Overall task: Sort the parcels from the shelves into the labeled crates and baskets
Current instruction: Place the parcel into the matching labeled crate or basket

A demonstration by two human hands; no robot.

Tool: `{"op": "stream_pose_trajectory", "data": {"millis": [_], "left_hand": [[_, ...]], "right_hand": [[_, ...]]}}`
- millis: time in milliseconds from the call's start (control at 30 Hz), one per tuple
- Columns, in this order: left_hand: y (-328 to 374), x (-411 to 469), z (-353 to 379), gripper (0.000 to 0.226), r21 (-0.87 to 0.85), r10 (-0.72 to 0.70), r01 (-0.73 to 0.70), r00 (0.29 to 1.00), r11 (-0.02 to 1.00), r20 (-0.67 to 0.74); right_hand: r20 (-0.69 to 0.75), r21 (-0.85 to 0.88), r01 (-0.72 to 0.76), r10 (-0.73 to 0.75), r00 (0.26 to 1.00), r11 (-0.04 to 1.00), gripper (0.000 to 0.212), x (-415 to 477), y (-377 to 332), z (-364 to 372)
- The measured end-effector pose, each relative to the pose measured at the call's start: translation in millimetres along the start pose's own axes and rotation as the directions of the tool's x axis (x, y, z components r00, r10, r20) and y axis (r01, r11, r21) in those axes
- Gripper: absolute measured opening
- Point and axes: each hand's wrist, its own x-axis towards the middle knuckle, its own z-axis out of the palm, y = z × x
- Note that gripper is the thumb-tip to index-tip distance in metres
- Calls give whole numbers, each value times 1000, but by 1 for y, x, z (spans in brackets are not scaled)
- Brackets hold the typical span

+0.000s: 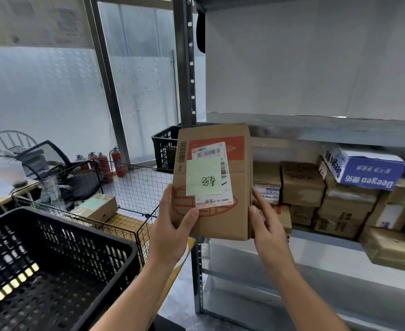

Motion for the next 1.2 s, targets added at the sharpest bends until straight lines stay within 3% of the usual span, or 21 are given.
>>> {"op": "stream_pose_trajectory", "data": {"millis": [67, 167, 467, 833, 1200], "left_hand": [[-1, -2, -3, 77, 55, 31, -30, 999, 998, -29], [-2, -4, -7, 76, 114, 72, -65, 996, 991, -60], [-3, -11, -23, 76, 199, 149, -131, 985, 971, -81], [5, 12, -66, 69, 251, 190, -165, 979, 954, -79], [-5, 53, -121, 54, 359, 167, -80, 962, 930, -216]], "right_hand": [[83, 33, 34, -37, 996, 999, 51, -4, -8, 8], [159, -69, 61, -49, 986, 996, 66, -3, -16, 15], [190, -34, 39, -32, 981, 999, 92, 11, -15, 31], [142, 187, 49, -77, 987, 981, 78, 45, -23, 74], [244, 254, -33, -31, 969, 967, 72, 111, -7, 141]]}}
